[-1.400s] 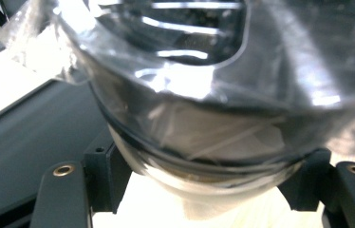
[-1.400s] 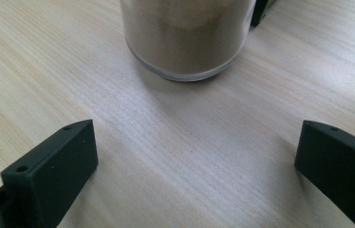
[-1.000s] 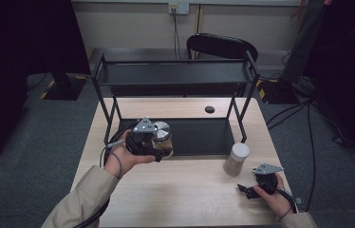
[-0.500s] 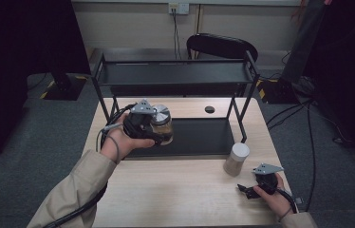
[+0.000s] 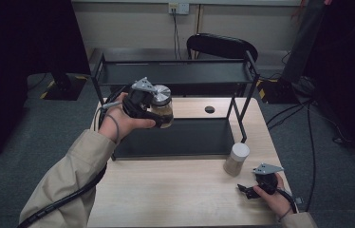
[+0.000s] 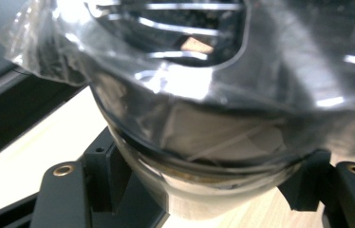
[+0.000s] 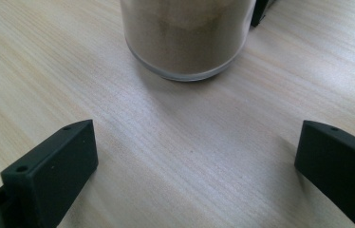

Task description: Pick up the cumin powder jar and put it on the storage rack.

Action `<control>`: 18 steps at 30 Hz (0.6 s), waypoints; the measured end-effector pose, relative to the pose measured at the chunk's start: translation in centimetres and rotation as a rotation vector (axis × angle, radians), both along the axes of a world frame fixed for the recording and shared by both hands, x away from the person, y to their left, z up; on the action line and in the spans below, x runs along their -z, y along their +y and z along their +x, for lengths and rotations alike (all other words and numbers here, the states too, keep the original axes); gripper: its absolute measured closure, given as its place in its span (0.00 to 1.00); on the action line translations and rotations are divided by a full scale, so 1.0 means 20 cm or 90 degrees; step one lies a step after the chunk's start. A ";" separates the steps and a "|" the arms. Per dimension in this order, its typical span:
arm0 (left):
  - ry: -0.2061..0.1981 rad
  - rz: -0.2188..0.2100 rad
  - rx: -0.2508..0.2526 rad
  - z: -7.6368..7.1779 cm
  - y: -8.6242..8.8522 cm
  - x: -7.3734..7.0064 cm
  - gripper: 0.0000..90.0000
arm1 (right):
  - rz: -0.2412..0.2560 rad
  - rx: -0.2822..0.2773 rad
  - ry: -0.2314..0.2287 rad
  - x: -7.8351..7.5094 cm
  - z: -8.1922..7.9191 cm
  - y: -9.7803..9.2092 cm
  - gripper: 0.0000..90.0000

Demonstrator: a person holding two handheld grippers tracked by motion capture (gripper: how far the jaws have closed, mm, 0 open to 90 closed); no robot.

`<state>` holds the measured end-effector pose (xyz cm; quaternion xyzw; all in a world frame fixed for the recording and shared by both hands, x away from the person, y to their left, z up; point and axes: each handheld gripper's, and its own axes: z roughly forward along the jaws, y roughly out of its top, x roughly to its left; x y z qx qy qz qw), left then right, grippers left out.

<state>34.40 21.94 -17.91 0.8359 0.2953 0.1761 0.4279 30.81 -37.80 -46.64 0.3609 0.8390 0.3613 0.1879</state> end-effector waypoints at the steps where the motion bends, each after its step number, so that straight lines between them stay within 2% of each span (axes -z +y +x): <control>1: 0.001 0.001 -0.001 0.01 0.00 -0.02 0.34 | 0.000 0.000 0.000 0.00 0.00 0.00 0.00; 8: -0.004 0.002 -0.011 0.06 -0.04 -0.10 0.34 | 0.000 0.000 0.000 0.00 0.00 0.00 0.00; 18: -0.007 0.004 -0.030 0.11 -0.10 -0.19 0.34 | 0.000 -0.003 0.000 0.00 0.00 0.00 0.00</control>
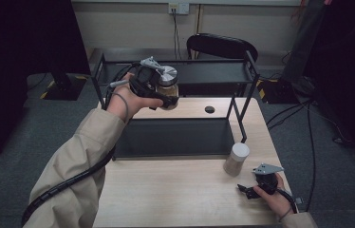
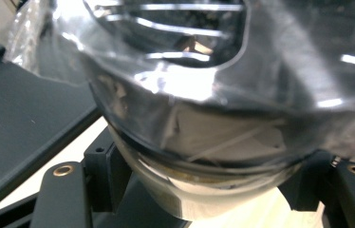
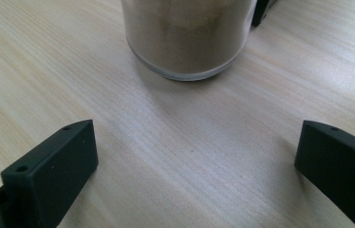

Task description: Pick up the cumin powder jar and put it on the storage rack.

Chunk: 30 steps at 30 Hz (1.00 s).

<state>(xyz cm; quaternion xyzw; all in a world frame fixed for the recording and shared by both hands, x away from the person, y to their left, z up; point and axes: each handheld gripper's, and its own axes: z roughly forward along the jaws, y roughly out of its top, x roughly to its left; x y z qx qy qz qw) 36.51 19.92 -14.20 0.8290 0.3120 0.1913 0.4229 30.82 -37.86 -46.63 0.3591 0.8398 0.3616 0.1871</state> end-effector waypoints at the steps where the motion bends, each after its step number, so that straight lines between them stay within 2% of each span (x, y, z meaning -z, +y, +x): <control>1: 0.000 -0.004 -0.003 0.01 0.00 -0.01 0.34 | 0.000 0.000 0.000 0.00 0.00 0.00 0.00; 10: -0.012 -0.010 -0.036 0.07 -0.04 -0.09 0.34 | -0.001 0.000 0.001 0.00 0.00 0.00 0.00; 18: -0.020 0.000 -0.065 0.12 -0.07 -0.15 0.34 | -0.001 -0.001 0.000 0.00 0.00 0.00 0.00; 24: -0.022 0.004 -0.093 0.18 -0.09 -0.18 0.34 | -0.001 -0.004 0.000 0.00 0.00 0.00 0.00; 30: -0.015 0.005 -0.112 0.24 -0.11 -0.17 0.34 | -0.001 -0.004 0.002 0.00 0.00 -0.01 0.00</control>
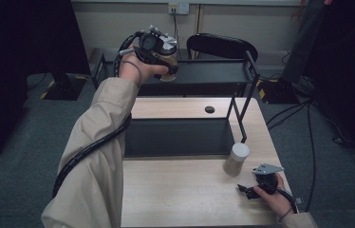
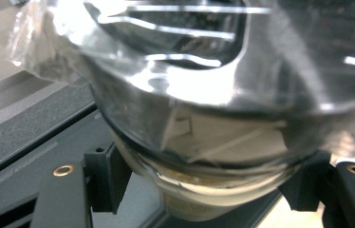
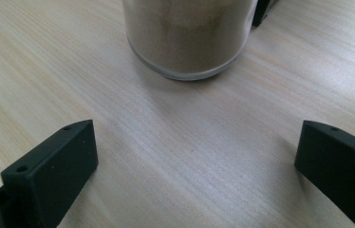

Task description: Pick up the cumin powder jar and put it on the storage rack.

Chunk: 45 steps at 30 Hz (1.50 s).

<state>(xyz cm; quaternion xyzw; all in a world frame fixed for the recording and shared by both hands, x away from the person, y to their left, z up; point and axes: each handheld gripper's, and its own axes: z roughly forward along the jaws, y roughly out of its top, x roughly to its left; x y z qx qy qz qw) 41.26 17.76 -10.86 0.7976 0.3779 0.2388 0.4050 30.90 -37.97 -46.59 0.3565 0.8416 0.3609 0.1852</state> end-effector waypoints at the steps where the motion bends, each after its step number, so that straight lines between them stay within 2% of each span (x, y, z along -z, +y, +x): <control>1: 0.002 -0.001 -0.004 0.01 0.00 0.01 0.34 | 0.000 0.000 0.000 0.00 0.00 0.00 0.00; 11: 0.013 0.003 -0.036 0.11 -0.02 0.05 0.34 | 0.000 -0.005 0.000 0.00 0.00 -0.01 0.00; 19: 0.020 -0.004 -0.046 0.15 -0.02 0.09 0.34 | 0.000 -0.010 0.002 0.00 0.00 -0.01 0.00; 27: 0.021 -0.012 -0.056 0.17 -0.03 0.12 0.34 | 0.000 -0.012 0.002 0.00 0.00 -0.01 0.00; 31: 0.024 -0.008 -0.054 0.17 -0.04 0.13 0.34 | 0.001 -0.013 0.002 0.00 0.00 -0.02 0.00; 45: 0.020 -0.026 -0.063 0.18 -0.02 0.16 0.34 | 0.001 -0.015 0.003 0.00 0.00 -0.02 0.00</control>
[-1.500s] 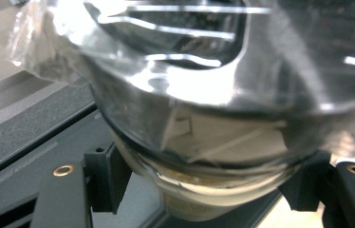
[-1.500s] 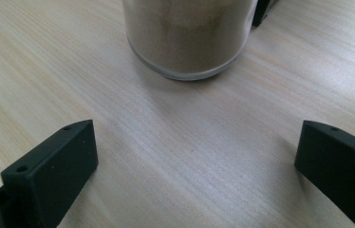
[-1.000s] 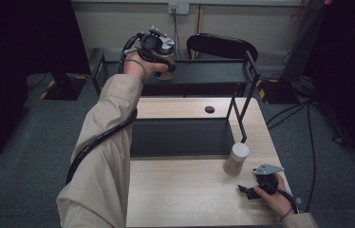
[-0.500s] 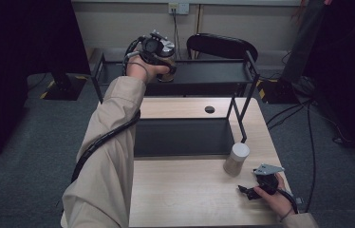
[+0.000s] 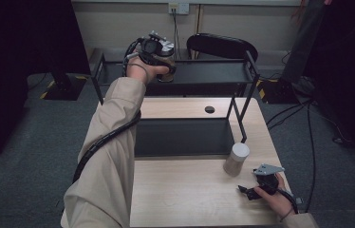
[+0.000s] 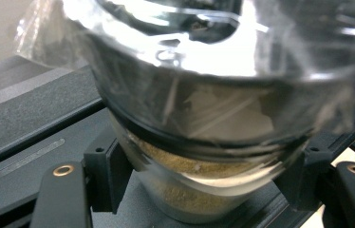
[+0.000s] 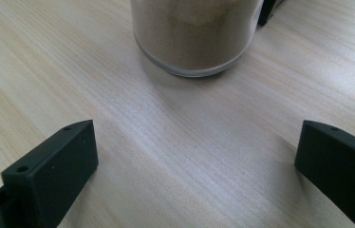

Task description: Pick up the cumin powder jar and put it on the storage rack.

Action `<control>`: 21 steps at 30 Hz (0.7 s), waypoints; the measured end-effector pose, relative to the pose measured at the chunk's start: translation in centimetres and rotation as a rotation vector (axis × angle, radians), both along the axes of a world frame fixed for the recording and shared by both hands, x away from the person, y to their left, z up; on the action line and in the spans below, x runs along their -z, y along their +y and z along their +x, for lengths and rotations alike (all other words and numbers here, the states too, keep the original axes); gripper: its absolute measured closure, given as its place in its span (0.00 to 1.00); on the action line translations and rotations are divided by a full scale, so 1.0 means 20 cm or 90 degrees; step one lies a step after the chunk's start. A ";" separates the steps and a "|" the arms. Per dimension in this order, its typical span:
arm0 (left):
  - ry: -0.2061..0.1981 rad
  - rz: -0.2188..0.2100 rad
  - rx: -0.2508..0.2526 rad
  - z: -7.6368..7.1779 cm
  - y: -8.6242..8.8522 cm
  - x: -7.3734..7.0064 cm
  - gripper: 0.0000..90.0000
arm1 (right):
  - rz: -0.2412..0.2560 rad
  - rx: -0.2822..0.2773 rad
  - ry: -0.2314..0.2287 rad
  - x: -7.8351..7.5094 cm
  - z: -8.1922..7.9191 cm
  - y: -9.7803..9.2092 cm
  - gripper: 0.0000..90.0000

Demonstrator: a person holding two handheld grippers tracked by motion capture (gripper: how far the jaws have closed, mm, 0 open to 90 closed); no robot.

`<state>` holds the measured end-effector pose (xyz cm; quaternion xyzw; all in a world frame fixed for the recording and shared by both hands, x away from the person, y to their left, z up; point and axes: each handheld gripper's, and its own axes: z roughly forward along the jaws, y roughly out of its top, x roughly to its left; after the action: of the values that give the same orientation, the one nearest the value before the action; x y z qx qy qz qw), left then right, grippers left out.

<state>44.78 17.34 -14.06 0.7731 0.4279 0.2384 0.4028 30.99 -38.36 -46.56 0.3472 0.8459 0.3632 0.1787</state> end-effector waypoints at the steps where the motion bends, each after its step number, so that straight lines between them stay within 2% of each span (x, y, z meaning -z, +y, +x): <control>1: 0.000 -0.001 -0.001 0.00 0.00 0.00 0.34 | 0.000 0.000 0.000 0.00 0.00 0.00 0.00; 21: -0.009 -0.011 -0.007 0.01 0.00 0.02 0.34 | 0.000 0.000 0.000 0.00 0.00 0.00 0.00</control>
<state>45.05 17.40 -14.51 0.7653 0.4313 0.2426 0.4116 31.00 -38.37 -46.56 0.3470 0.8460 0.3633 0.1787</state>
